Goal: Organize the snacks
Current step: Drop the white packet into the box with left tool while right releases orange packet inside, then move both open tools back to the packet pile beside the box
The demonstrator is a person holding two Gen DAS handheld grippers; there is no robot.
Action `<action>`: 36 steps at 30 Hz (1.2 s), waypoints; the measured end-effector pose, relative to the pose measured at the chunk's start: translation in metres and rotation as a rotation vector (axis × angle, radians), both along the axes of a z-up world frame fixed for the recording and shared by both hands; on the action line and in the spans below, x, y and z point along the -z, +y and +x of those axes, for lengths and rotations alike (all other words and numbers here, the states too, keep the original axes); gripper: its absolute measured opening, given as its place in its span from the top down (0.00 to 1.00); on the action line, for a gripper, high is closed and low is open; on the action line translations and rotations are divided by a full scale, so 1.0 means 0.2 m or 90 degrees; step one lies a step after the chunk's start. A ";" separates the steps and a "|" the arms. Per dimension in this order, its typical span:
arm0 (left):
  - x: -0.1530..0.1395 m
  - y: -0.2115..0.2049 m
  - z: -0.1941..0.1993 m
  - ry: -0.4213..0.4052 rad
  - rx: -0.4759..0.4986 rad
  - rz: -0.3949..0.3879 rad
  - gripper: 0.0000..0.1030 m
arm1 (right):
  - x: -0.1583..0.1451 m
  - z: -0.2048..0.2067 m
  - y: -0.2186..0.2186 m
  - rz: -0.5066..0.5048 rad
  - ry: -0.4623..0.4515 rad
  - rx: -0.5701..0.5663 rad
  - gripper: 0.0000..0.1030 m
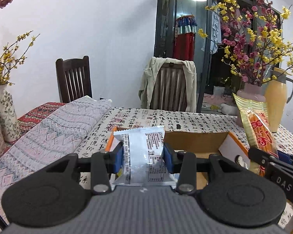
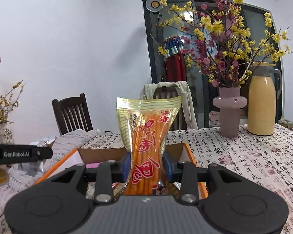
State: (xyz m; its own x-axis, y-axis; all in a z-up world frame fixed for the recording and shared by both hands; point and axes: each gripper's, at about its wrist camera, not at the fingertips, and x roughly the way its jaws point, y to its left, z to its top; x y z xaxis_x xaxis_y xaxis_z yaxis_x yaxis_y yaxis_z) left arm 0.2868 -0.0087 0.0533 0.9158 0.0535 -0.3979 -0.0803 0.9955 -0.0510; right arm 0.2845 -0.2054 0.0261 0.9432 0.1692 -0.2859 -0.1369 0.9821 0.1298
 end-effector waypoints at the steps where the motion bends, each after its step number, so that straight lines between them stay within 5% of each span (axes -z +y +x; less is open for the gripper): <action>1: 0.02 0.00 0.03 0.001 -0.001 -0.001 0.59 | 0.01 0.04 0.00 0.003 0.005 0.001 0.67; 6: 0.14 0.02 0.15 0.001 0.009 -0.008 0.56 | 0.11 0.20 0.01 0.014 0.030 0.008 0.64; 7: 0.16 0.02 0.15 -0.004 0.016 -0.010 0.53 | 0.14 0.23 0.00 0.015 0.036 0.010 0.58; 10: 0.16 0.03 0.15 -0.008 0.014 -0.006 0.22 | 0.17 0.26 -0.02 -0.001 0.058 0.026 0.43; 12: 0.14 0.05 0.11 -0.024 0.001 -0.017 0.00 | 0.15 0.23 -0.03 0.017 0.047 0.020 0.23; 13: 0.13 0.06 0.09 -0.036 -0.007 -0.022 0.00 | 0.15 0.21 -0.04 0.019 0.040 0.022 0.05; 14: 0.13 0.07 0.07 -0.043 -0.011 -0.029 0.00 | 0.14 0.18 -0.03 0.015 0.028 0.026 0.00; 20: 0.06 0.07 -0.02 -0.066 -0.016 -0.046 0.00 | 0.09 0.10 -0.02 0.009 -0.011 0.011 0.00; 36: -0.02 0.14 -0.41 -0.045 -0.020 -0.030 0.00 | 0.05 -0.29 0.02 -0.026 0.011 -0.018 0.00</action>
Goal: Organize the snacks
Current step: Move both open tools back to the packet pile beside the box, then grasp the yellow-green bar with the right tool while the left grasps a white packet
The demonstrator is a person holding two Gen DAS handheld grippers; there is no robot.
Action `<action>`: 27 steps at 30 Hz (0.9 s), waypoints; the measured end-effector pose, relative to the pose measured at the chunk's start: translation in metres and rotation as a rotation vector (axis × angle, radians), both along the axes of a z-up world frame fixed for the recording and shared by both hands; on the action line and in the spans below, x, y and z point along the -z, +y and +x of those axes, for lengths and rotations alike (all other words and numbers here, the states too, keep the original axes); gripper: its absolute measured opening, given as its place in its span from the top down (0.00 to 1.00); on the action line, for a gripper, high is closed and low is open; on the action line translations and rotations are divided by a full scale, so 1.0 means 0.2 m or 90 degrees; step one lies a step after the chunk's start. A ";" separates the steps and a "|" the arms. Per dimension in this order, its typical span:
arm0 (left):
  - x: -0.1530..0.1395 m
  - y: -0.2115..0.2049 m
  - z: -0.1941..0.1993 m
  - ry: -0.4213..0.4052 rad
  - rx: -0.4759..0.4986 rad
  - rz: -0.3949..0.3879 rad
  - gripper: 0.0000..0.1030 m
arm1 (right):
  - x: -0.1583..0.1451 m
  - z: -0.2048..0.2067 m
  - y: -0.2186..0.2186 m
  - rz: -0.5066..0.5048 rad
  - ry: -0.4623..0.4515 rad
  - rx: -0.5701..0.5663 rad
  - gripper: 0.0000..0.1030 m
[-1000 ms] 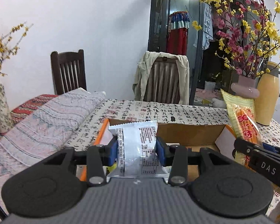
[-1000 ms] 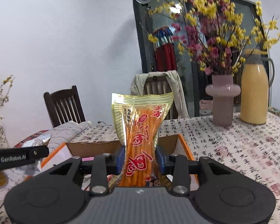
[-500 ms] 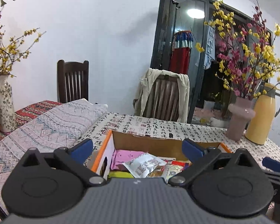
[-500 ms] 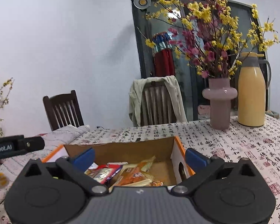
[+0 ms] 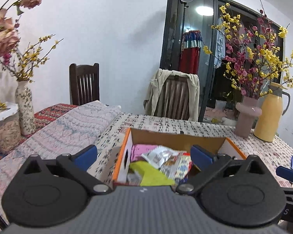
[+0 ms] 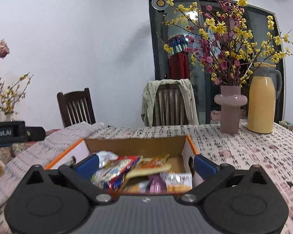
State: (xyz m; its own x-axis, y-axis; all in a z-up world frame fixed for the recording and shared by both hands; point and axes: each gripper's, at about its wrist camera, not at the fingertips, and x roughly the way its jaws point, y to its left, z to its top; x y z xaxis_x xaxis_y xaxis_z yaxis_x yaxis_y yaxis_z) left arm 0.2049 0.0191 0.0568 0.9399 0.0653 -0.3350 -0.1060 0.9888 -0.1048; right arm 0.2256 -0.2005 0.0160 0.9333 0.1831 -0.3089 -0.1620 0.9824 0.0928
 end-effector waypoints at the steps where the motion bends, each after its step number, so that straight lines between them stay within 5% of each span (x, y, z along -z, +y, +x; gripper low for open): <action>1: 0.01 0.01 -0.03 0.003 -0.001 -0.002 0.00 | 0.01 -0.03 0.00 -0.002 0.007 -0.002 0.00; 12: 0.17 0.13 -0.29 0.063 -0.006 0.008 0.00 | 0.19 -0.25 0.20 -0.037 0.125 -0.044 0.00; 20: 0.27 0.22 -0.41 0.099 -0.015 0.005 0.00 | 0.29 -0.22 0.37 -0.049 0.217 0.002 0.00; 27: 0.33 0.25 -0.48 0.123 -0.009 -0.011 0.00 | 0.35 -0.30 0.41 -0.097 0.224 -0.008 0.00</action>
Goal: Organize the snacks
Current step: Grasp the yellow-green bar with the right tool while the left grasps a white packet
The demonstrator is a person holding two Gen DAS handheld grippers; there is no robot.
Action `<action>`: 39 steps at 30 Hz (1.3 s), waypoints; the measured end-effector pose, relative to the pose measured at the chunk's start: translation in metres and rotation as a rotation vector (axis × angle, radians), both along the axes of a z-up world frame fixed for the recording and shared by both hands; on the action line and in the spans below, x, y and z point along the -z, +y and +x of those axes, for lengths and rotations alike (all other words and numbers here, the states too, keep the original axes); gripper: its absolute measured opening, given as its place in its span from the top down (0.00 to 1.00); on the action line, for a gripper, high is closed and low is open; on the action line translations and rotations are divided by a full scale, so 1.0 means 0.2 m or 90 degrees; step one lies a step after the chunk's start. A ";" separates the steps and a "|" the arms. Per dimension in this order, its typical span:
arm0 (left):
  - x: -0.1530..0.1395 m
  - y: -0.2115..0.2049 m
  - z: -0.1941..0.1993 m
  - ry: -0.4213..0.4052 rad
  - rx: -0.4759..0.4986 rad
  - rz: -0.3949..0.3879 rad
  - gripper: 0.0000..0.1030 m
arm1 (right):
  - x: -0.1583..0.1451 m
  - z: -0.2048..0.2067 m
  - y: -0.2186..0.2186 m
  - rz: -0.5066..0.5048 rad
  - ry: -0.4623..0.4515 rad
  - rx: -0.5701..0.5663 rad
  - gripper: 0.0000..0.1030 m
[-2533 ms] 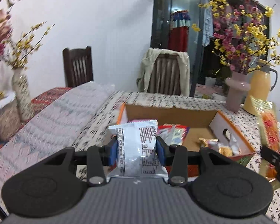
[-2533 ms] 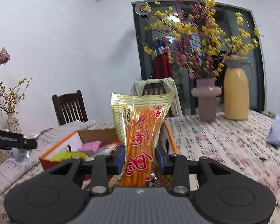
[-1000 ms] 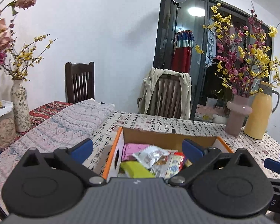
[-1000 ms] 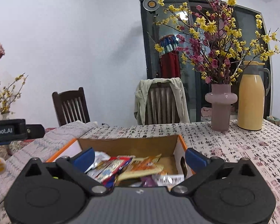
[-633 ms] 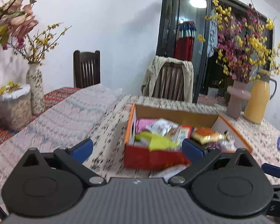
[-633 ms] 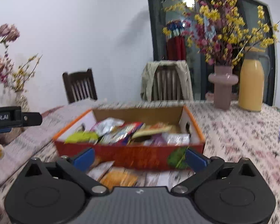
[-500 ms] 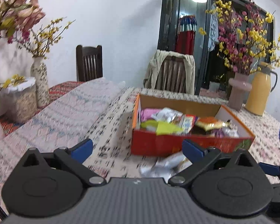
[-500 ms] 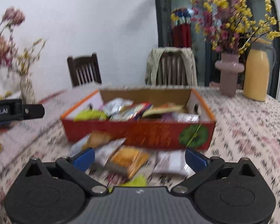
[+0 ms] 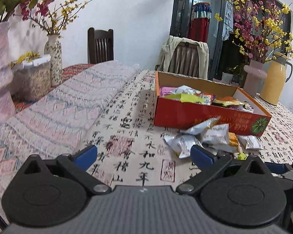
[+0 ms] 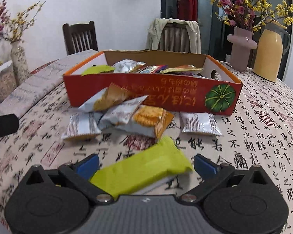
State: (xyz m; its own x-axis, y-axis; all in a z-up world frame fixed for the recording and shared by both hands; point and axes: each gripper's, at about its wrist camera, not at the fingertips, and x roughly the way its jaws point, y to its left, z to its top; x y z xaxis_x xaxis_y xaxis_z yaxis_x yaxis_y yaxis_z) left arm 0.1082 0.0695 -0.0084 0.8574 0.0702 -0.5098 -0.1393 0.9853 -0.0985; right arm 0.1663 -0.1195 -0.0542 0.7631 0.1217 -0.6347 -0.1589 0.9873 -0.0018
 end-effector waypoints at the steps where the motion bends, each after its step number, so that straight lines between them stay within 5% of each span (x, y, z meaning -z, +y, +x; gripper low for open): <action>1: 0.01 0.00 -0.01 0.002 0.001 -0.004 0.00 | 0.00 -0.02 -0.01 -0.003 -0.002 -0.006 0.00; 7: 0.03 -0.02 -0.04 0.009 0.020 -0.009 0.00 | 0.03 -0.11 -0.13 0.011 0.002 -0.022 0.08; 14: 0.03 -0.07 -0.05 0.009 0.036 -0.007 0.00 | 0.04 -0.18 -0.26 0.030 -0.029 -0.022 0.63; 28: 0.04 -0.11 0.03 0.024 0.043 -0.005 0.00 | -0.08 -0.25 -0.44 0.085 -0.122 -0.006 0.69; 39: 0.05 -0.23 0.28 0.054 0.034 -0.004 0.00 | -0.06 0.02 -0.59 0.137 -0.159 0.039 0.69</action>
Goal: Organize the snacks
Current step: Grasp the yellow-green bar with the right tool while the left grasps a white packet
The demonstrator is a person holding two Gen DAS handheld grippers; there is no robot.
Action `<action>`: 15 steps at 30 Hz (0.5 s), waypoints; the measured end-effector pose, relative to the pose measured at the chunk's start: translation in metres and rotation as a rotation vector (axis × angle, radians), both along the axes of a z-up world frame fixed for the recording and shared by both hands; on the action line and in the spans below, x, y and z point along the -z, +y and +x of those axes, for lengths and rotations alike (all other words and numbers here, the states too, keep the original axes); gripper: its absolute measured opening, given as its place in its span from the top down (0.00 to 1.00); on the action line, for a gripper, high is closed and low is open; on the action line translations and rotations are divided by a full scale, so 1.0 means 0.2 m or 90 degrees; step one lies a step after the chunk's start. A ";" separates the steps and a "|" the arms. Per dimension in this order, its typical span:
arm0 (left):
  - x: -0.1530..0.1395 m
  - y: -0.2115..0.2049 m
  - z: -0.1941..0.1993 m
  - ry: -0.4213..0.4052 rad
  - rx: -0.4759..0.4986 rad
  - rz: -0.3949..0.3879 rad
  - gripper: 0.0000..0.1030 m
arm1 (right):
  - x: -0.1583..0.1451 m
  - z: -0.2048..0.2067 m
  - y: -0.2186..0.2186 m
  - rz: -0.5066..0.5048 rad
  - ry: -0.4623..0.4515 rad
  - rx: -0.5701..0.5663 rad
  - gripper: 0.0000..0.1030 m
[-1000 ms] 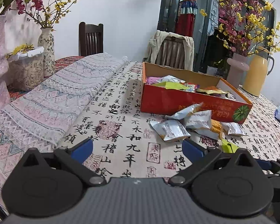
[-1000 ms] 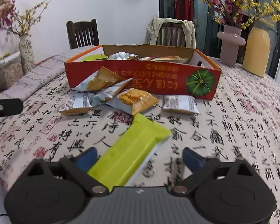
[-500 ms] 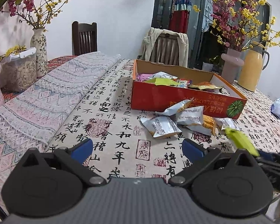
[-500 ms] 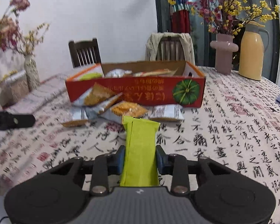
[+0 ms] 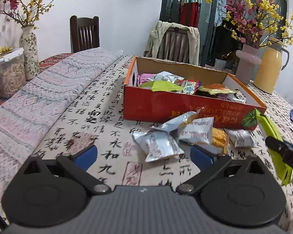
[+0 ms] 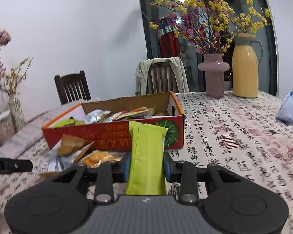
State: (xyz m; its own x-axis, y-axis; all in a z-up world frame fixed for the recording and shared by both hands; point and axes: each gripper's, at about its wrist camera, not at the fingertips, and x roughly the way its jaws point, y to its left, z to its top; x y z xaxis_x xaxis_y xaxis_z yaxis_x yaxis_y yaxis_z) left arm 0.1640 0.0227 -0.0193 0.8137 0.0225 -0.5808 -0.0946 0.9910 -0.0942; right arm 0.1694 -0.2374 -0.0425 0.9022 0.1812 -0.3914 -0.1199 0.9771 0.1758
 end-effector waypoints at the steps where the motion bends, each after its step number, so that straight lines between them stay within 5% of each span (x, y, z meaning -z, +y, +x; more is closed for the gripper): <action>1: 0.00 -0.01 0.03 0.004 0.001 0.002 0.01 | 0.02 0.02 -0.01 0.009 0.002 0.000 0.69; 15: 0.09 -0.09 0.31 0.084 -0.050 -0.026 0.37 | 0.10 0.04 -0.02 0.039 0.018 -0.030 0.68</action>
State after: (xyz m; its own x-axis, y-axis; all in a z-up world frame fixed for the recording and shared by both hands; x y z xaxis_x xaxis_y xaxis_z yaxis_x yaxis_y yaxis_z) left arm 0.2266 0.0043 -0.0371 0.7273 0.0579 -0.6839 -0.1863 0.9757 -0.1155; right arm 0.1774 -0.2418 -0.0621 0.8809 0.2479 -0.4033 -0.1599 0.9577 0.2394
